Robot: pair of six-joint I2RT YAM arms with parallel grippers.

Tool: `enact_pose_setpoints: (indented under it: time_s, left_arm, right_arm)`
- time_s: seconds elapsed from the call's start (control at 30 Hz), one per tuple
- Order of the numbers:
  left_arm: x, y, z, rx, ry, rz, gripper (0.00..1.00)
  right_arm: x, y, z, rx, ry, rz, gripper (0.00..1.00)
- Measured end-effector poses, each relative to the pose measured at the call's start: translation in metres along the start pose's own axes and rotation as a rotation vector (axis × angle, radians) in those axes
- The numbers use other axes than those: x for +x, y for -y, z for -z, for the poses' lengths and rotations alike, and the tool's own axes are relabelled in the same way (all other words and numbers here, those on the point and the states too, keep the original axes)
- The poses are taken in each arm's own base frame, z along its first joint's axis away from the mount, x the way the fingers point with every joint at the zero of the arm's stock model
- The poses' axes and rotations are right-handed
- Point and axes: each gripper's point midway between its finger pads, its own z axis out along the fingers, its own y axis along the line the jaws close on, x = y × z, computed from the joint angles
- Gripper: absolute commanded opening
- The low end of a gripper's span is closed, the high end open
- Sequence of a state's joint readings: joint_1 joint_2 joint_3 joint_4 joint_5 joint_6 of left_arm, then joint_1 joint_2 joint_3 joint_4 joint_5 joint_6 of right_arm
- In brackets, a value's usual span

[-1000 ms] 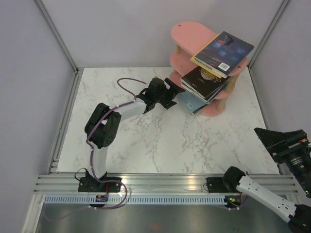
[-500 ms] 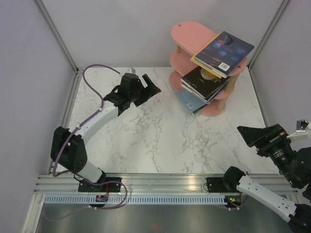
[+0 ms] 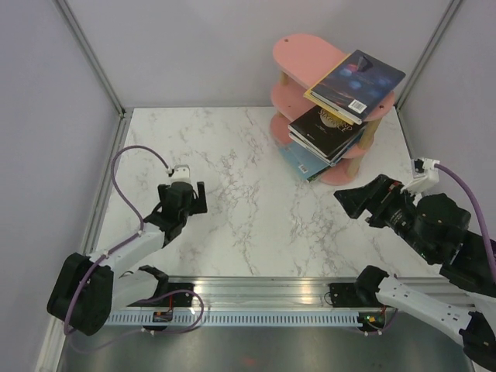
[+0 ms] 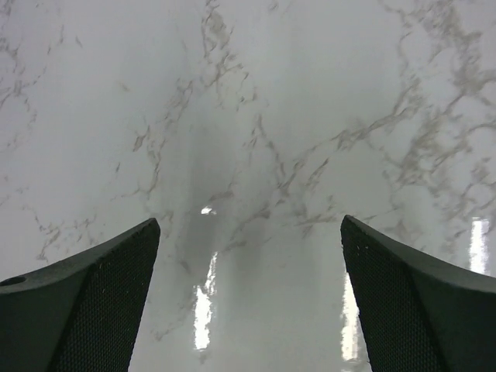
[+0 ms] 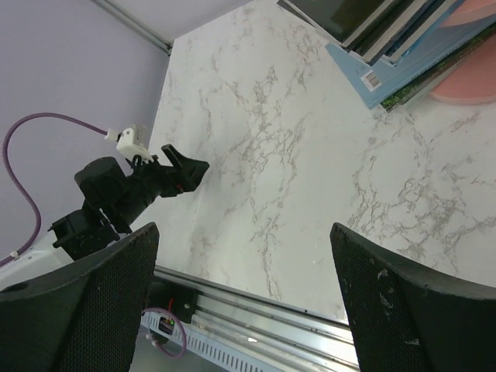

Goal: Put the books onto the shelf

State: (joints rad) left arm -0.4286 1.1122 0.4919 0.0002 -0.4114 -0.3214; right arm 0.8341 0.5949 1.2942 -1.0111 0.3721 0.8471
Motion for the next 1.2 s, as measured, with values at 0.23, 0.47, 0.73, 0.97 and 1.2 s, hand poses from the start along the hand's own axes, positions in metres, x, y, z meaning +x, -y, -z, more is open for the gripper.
enact_pose_setpoints:
  time_s: [0.23, 0.47, 0.73, 0.97, 1.2]
  left_arm:
    - [-0.017, -0.036, -0.017, -0.055, 0.129, -0.014, 1.00]
    - [-0.031, -0.064, -0.041, -0.038, 0.237, 0.051, 0.99]
    - [-0.027, -0.064, -0.064, 0.018, 0.231, 0.029, 0.96]
    - [-0.022, -0.054, -0.056, 0.135, 0.319, -0.005, 1.00]
    - [-0.027, -0.045, -0.054, 0.184, 0.354, -0.028, 1.00]
  right_arm:
    - [0.007, -0.007, -0.016, 0.014, -0.036, 0.024, 0.94]
    - [0.010, -0.011, -0.025, 0.019, -0.052, 0.028, 0.95]
    - [0.017, -0.004, -0.037, 0.059, -0.058, 0.035, 0.98]
    - [0.023, -0.001, -0.058, 0.121, -0.073, 0.052, 0.98]
    - [0.030, 0.004, -0.077, 0.188, -0.089, 0.062, 0.98]
